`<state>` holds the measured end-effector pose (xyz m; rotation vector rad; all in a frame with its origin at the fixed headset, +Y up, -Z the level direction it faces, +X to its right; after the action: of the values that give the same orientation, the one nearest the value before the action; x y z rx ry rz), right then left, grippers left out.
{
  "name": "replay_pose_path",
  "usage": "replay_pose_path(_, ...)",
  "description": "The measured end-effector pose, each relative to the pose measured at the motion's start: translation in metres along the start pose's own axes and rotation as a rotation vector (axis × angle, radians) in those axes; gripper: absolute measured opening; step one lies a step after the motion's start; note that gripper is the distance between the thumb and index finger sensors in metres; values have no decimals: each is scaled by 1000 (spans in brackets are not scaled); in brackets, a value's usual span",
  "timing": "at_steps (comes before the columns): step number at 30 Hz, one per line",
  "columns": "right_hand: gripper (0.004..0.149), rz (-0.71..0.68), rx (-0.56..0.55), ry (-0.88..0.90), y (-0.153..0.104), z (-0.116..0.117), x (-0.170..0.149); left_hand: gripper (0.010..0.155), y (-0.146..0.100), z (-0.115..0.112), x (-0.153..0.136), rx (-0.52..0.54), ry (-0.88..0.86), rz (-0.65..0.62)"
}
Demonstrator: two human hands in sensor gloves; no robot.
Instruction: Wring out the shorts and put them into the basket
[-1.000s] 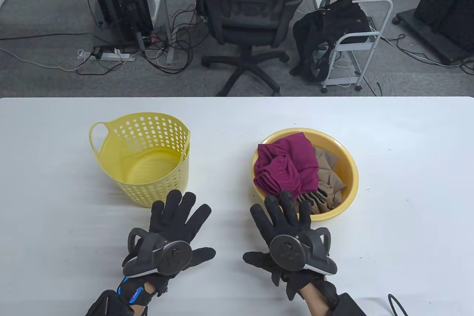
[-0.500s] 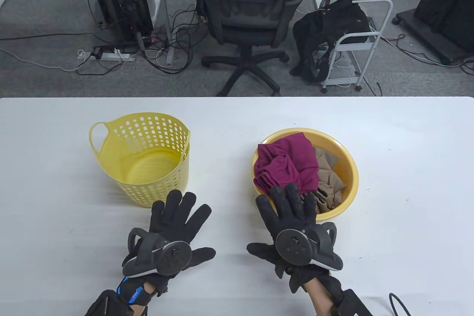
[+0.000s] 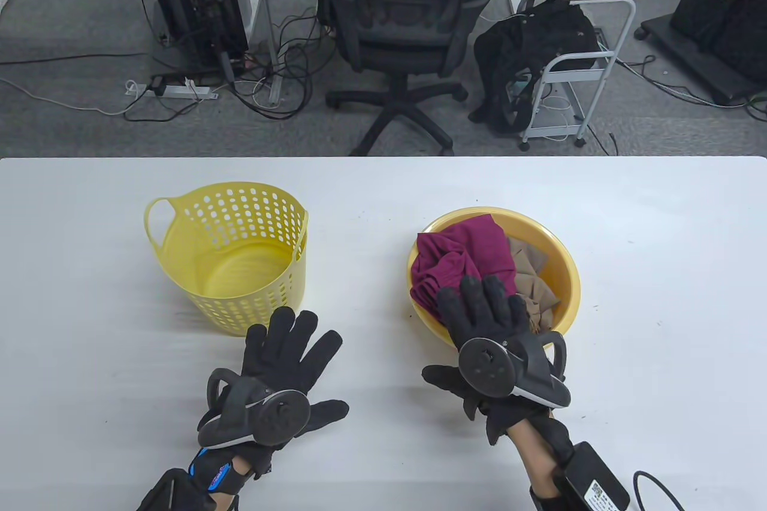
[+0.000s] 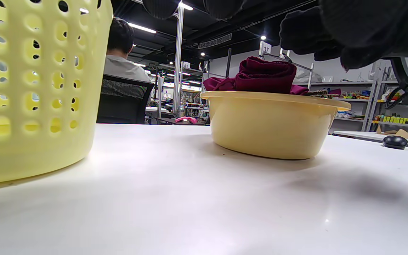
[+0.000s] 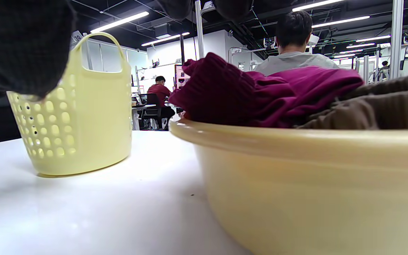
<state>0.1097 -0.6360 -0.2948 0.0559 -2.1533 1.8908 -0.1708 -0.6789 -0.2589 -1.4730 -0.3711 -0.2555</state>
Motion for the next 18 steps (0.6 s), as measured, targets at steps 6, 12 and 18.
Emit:
replay_pose_path(6,109,7,16,-51,15,-6,-1,95,0,0,0,1,1,-2)
replay_pose_path(12,111,10,49,-78,33,-3,3,95,0,1,-1,6,-3,4)
replay_pose_path(18,108,34,93,-101,49,3,3,94,-1,2,-3,11,-1,7)
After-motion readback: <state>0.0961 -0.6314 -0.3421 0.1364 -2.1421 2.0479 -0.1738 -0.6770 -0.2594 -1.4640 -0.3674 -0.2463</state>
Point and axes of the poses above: the tracker on the back of each hand, its own x axis roughly to the thumb side, its own y axis roughly from the wrist to the fingertips, z = x × y, the point moved 2 cm from there along y, roughly from the wrist to the fingertips, and after that the axes turned 11 degrees about z, right-handed, at the moved point
